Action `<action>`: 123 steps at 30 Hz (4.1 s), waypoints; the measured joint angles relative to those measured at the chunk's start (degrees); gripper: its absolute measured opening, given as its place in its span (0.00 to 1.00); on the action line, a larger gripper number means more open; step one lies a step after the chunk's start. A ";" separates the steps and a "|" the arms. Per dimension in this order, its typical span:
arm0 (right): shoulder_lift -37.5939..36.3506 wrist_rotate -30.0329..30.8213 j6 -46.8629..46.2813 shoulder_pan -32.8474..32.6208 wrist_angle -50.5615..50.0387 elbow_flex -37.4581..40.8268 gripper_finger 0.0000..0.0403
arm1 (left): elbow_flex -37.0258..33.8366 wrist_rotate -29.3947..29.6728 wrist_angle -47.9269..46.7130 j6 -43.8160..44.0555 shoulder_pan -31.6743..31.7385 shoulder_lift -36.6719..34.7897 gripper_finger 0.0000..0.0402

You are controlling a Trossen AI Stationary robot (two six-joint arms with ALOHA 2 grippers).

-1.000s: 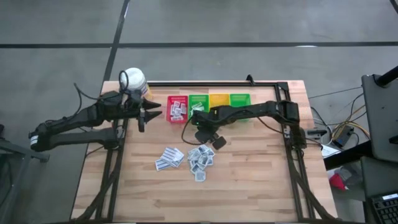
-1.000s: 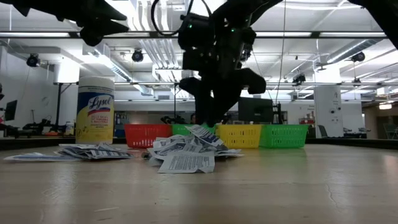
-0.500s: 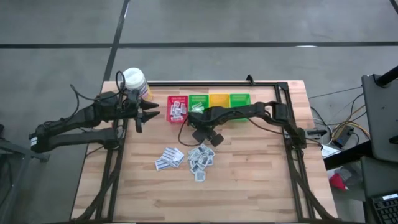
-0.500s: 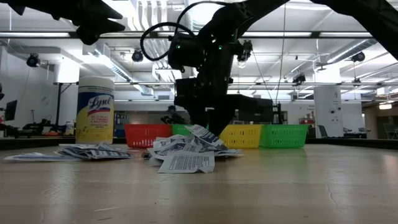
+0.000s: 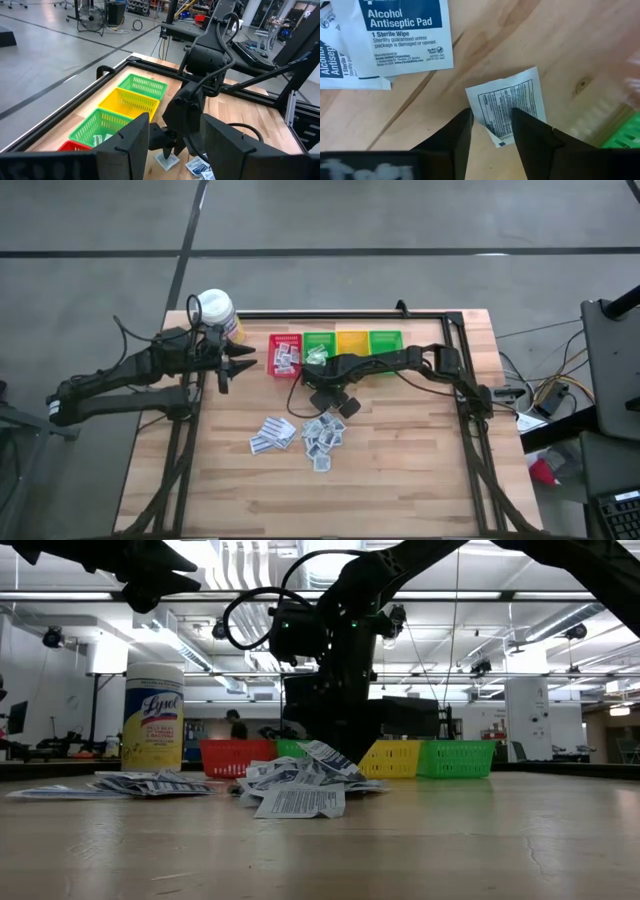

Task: Pick & Place First Aid Supplies
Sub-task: Put the alcohol pad into the yellow bin

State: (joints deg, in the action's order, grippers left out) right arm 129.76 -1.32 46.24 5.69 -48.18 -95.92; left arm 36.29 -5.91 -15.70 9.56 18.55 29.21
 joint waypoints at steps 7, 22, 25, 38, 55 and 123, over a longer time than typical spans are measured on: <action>0.11 -0.03 -0.17 -0.09 -0.02 0.18 0.21 | 0.00 0.00 0.00 0.09 0.00 0.00 0.43; -0.09 0.00 -1.29 -0.09 0.41 0.31 0.03 | 0.00 0.00 -0.46 0.11 0.00 0.01 0.43; -0.50 0.00 -1.29 -0.07 -0.04 0.20 0.02 | 0.00 0.00 -0.46 0.11 0.00 0.00 0.43; -4.92 -11.24 -3.31 0.55 -4.70 -6.36 0.02 | 0.00 -0.02 -0.81 1.02 0.00 0.00 0.43; -4.75 -21.72 -2.80 4.48 -15.58 -17.71 0.02 | 0.00 -0.04 -0.72 2.95 -0.01 0.13 0.43; -4.85 -9.14 -17.71 26.71 -16.87 -5.26 0.02 | 0.00 0.00 -0.61 2.63 0.00 3.37 0.43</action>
State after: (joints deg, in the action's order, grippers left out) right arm 124.90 -10.46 28.53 32.40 -65.05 -101.18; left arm 36.29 -5.91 -16.32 12.19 18.55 32.58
